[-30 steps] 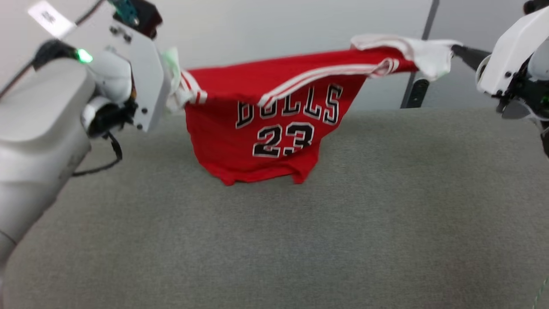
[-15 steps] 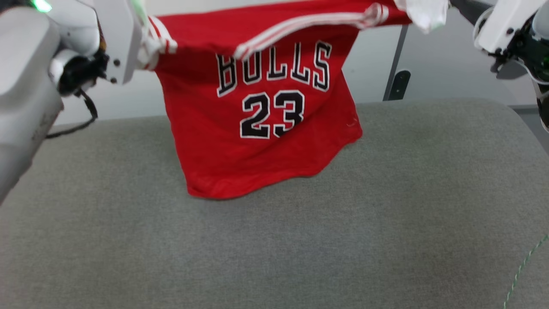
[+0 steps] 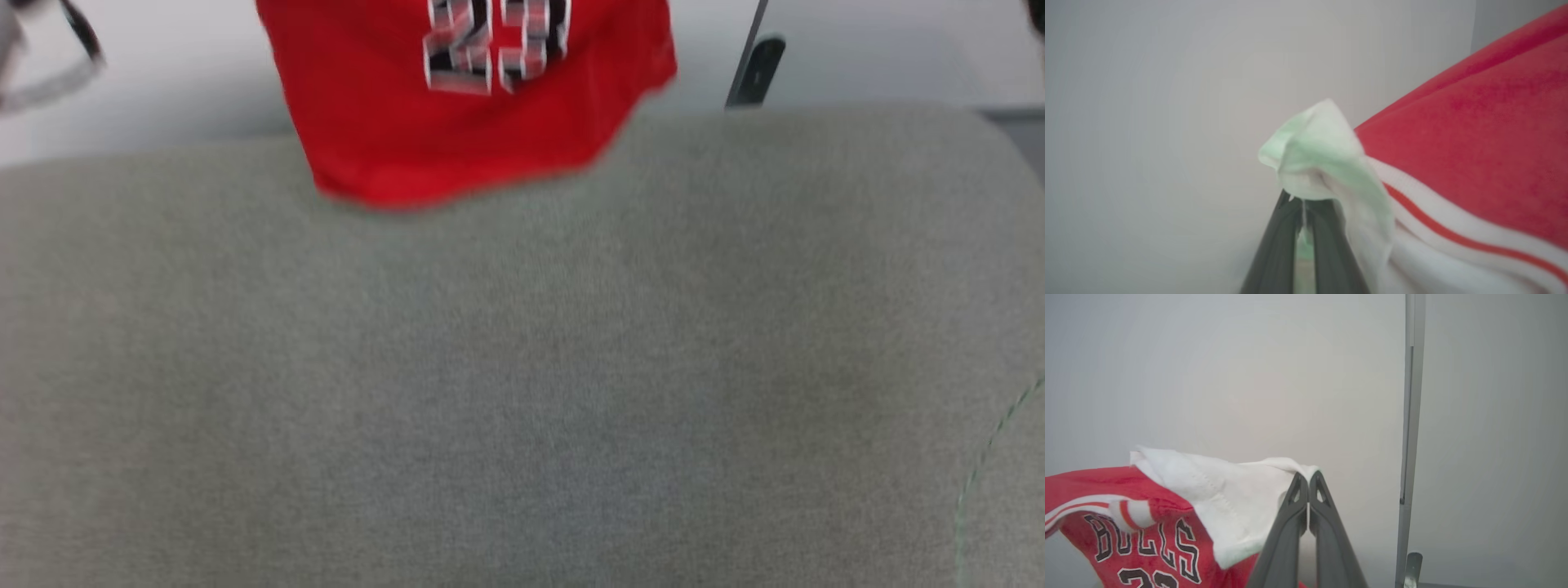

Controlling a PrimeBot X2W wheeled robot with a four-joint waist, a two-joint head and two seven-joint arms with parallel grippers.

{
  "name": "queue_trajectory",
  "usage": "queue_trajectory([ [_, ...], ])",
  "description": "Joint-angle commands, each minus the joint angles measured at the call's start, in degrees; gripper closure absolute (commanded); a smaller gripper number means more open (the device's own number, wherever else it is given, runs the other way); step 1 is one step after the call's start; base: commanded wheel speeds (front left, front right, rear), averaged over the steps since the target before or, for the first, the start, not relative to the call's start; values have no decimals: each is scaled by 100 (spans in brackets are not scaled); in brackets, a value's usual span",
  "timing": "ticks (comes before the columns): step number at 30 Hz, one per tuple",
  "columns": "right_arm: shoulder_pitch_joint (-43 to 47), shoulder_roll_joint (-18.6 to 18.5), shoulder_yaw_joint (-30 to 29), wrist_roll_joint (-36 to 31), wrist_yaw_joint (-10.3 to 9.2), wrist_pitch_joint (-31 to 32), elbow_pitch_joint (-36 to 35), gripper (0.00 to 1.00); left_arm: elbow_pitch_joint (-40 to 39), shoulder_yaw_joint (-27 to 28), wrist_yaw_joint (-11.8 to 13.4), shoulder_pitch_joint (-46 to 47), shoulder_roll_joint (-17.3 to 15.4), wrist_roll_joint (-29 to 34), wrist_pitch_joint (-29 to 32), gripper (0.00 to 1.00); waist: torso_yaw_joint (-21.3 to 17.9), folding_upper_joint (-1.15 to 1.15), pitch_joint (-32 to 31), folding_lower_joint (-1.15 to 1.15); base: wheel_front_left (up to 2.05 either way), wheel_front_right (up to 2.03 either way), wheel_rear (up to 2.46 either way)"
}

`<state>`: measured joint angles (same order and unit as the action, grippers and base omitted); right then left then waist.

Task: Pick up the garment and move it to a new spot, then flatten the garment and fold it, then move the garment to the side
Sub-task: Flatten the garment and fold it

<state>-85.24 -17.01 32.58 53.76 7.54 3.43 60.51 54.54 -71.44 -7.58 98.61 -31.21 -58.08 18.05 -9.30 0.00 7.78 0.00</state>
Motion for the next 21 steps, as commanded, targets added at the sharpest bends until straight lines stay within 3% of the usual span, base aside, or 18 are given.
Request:
queue_trajectory([
  [1, -226, 16, -18, -118, -10, -343, 77, 100, 94, -15, 16, 306, 8, 163, -126, 100, -89, 0, 873, 0, 0, 0, 0],
  [6, -743, 144, -4, -474, -10, -1394, 258, 100, 305, -24, 15, 1142, 289, 506, -640, 100, -33, 0, 1707, 0, 0, 0, 0],
  [9, -1018, 240, -119, -594, -10, -1715, 440, 100, 456, -34, 16, 1568, 455, 708, -1016, 100, 17, 0, 2167, 0, 0, 0, 0],
  [14, -1358, 300, -474, -900, -10, -1865, 492, 100, 650, -59, 16, 1892, 721, 788, -1376, 100, 90, 0, 2673, 0, 0, 0, 0],
  [21, -969, 506, -683, -1200, -9, -1868, 277, 100, 776, -108, 15, 1530, 744, 617, -1461, 100, 189, 0, 2660, 0, 0, 0, 0],
])
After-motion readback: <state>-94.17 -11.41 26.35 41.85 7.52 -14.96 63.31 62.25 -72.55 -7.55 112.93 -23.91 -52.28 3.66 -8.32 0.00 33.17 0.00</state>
